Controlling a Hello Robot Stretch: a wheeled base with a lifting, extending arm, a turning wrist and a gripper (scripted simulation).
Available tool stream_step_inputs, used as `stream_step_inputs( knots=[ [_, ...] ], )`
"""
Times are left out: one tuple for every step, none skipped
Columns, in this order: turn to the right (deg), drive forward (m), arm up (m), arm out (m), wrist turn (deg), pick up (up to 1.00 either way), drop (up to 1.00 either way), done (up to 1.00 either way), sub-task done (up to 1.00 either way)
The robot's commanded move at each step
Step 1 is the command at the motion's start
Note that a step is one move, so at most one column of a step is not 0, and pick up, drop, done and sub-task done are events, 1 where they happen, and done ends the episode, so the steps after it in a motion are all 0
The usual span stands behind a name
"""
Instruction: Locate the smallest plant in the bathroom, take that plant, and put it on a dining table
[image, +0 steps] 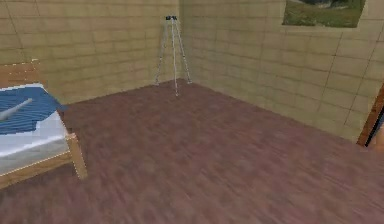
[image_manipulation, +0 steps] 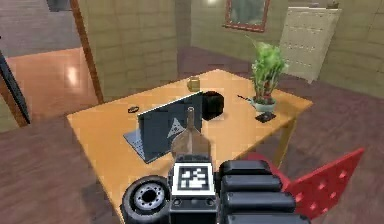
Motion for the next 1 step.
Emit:
stream_step_inputs(
  knots=[
    [45.0,0.00,0.00,0.00,0.0,0.00,0.00,0.00,0.00]
  ],
)
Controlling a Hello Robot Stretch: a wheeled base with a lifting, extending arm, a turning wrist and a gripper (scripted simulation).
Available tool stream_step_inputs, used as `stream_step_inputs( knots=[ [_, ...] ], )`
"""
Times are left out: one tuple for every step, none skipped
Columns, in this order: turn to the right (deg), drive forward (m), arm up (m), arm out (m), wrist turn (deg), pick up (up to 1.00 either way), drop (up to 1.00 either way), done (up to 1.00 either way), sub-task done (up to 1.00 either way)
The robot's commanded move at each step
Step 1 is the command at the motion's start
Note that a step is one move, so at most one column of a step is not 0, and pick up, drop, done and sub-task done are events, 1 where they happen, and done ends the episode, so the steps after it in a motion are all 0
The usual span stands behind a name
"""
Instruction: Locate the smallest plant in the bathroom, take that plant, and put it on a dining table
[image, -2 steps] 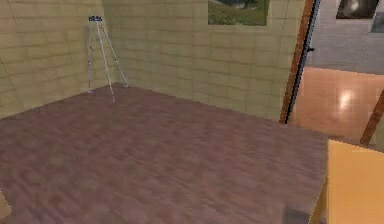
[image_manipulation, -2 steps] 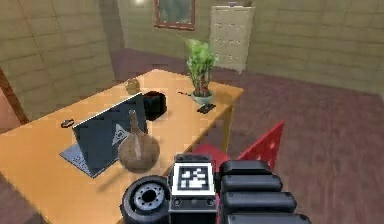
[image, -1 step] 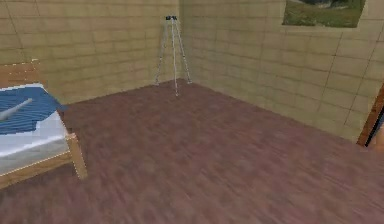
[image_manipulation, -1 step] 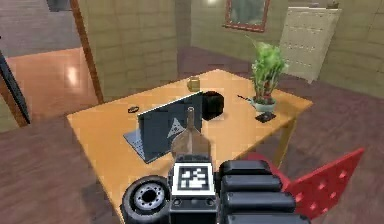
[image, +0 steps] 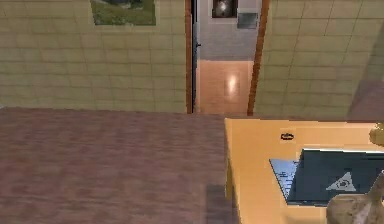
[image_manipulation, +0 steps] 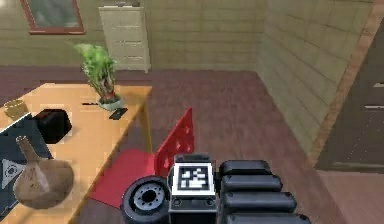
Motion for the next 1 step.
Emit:
stream_step_inputs(
  knots=[
    [36.0,0.00,0.00,0.00,0.0,0.00,0.00,0.00,0.00]
  ],
)
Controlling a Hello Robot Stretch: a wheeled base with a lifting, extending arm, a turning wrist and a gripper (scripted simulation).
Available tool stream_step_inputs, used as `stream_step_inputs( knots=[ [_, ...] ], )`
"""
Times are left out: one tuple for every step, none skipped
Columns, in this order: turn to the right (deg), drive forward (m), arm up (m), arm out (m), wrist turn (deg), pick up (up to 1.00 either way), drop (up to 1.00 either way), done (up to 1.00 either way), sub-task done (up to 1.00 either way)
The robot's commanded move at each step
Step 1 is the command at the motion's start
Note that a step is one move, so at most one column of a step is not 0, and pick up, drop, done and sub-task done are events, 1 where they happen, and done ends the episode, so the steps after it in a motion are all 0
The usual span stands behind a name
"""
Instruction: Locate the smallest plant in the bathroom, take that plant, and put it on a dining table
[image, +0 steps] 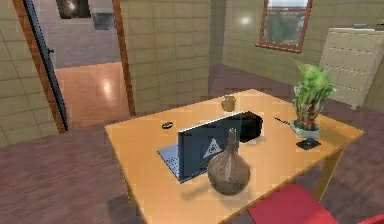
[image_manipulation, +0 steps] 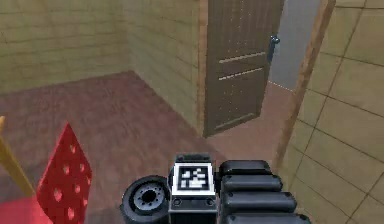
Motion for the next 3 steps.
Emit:
stream_step_inputs(
  knots=[
    [0.0,0.15,0.00,0.00,0.0,0.00,0.00,0.00,0.00],
    [-45.0,0.00,0.00,0.00,0.0,0.00,0.00,0.00,0.00],
    [-45.0,0.00,0.00,0.00,0.0,0.00,0.00,0.00,0.00]
  ],
)
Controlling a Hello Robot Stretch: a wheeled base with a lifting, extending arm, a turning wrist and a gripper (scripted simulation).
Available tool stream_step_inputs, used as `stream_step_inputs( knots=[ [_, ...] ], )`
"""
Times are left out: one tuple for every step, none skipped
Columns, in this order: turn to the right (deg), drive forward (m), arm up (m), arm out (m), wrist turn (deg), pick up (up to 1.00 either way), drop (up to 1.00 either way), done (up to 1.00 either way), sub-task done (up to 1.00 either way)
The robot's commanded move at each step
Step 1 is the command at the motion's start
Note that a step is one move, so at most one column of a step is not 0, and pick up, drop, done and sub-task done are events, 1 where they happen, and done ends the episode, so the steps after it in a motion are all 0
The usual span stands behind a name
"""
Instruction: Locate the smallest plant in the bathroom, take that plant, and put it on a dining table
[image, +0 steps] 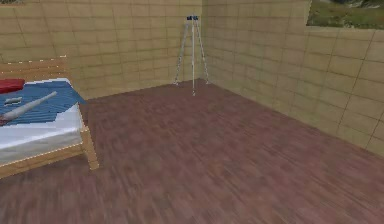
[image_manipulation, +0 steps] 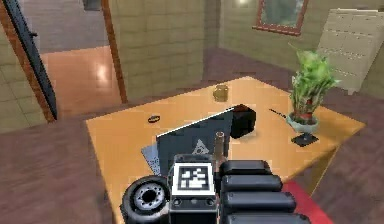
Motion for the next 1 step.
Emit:
stream_step_inputs(
  knots=[
    [-9.0,0.00,0.00,0.00,0.0,0.00,0.00,0.00,0.00]
  ],
)
